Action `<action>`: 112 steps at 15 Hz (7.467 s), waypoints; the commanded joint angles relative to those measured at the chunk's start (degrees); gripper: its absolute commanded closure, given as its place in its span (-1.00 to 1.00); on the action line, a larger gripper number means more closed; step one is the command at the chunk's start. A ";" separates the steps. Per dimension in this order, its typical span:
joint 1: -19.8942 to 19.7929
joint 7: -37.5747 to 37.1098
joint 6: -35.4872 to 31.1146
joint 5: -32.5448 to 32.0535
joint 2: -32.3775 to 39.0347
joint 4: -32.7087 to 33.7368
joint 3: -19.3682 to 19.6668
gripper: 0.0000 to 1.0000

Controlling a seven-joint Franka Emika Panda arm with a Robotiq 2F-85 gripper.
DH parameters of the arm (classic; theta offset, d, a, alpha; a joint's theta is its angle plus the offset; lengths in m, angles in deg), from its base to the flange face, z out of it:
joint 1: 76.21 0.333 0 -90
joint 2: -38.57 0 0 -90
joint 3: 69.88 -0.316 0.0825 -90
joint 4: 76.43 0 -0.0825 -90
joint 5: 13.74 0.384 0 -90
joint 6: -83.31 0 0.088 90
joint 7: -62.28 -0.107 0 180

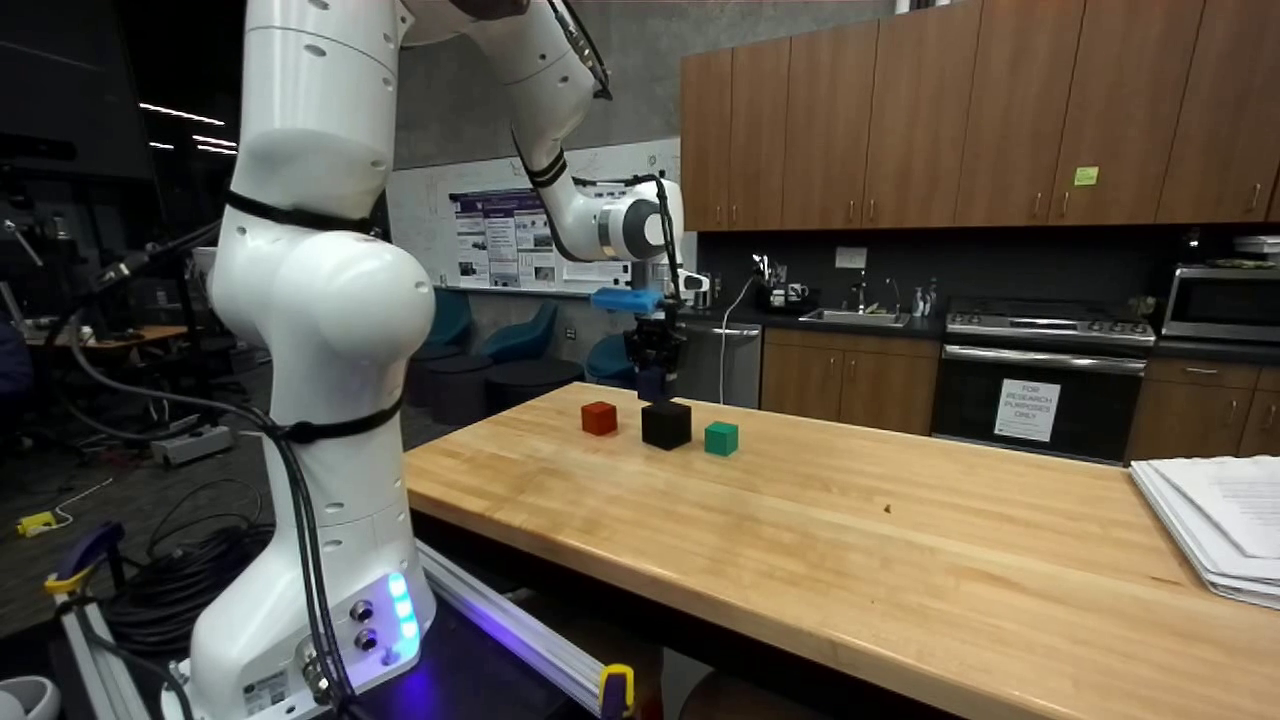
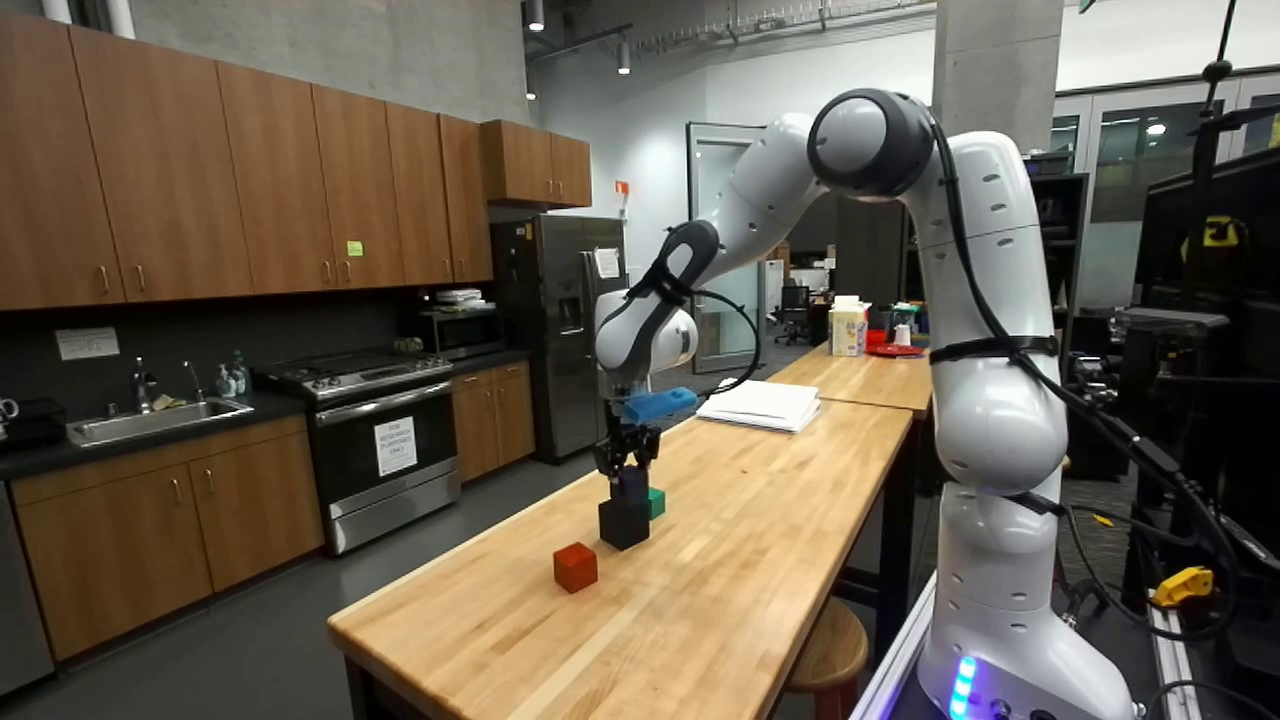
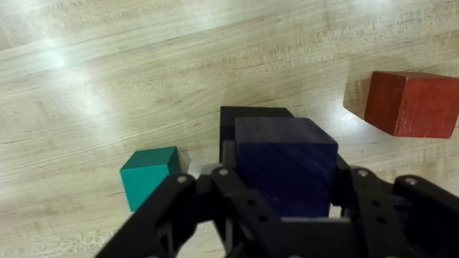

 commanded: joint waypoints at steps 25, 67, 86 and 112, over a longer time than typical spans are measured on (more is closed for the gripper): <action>3.63 -4.07 3.25 -2.44 -3.11 2.15 -1.68 -1.00; 10.35 -11.45 -5.22 -3.52 9.13 4.88 -3.78 0.40; 3.10 0.33 3.64 1.64 -2.51 6.19 -3.82 0.40; -0.56 4.91 12.11 -0.58 -3.49 6.37 -0.78 0.40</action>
